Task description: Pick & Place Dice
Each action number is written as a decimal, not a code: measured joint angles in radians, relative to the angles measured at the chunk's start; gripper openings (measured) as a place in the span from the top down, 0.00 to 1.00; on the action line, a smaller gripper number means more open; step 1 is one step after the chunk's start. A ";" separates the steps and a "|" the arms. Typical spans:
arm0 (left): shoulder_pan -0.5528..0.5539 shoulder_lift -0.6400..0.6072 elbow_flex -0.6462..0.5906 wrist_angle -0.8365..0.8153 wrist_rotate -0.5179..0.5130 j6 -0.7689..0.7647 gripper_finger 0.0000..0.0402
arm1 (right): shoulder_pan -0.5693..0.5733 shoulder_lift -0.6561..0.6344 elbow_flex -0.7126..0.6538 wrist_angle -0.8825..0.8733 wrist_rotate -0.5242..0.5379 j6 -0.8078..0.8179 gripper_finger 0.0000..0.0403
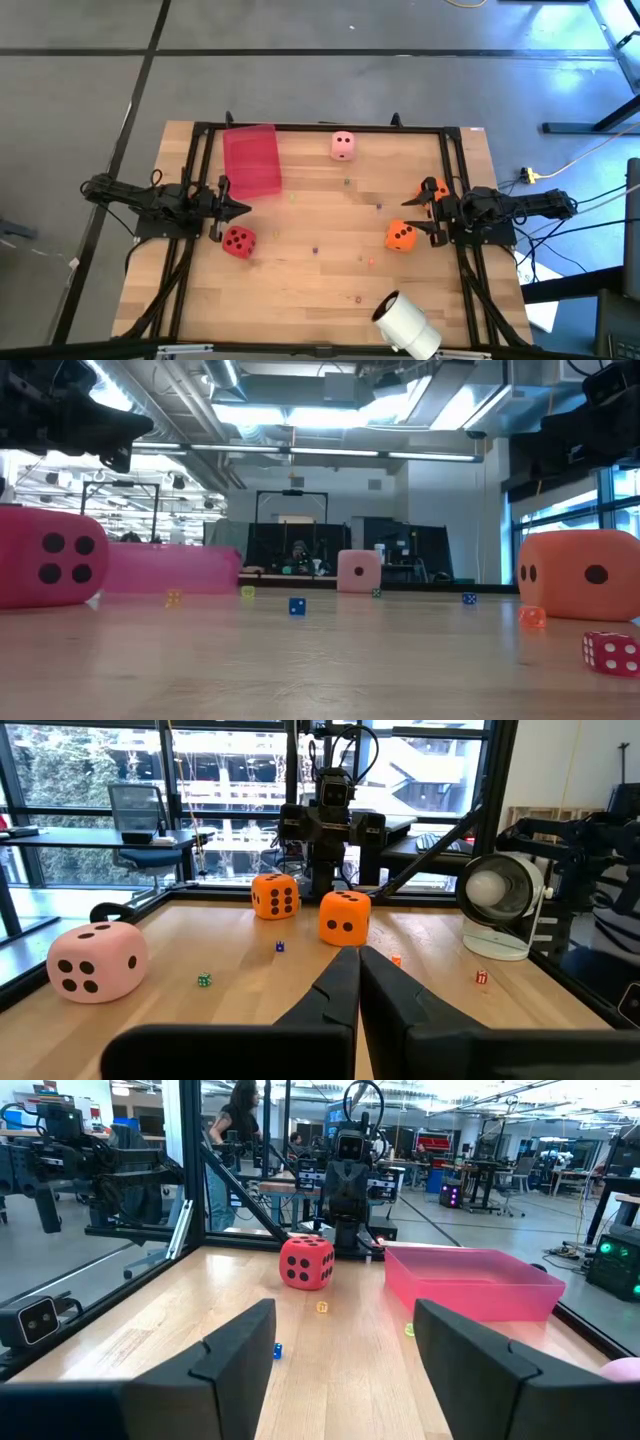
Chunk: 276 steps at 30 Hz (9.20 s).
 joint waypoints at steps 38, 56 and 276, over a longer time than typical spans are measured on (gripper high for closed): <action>0.000 0.000 0.000 0.000 0.000 0.000 0.97 | 0.000 0.000 0.000 0.000 0.000 0.000 0.41; 0.000 0.000 0.000 0.029 0.039 -0.076 0.97 | 0.000 0.000 0.000 0.000 0.000 0.000 0.41; -0.294 0.992 0.698 -0.960 -0.036 -0.579 0.08 | -0.001 0.000 0.000 0.030 0.001 -0.061 0.41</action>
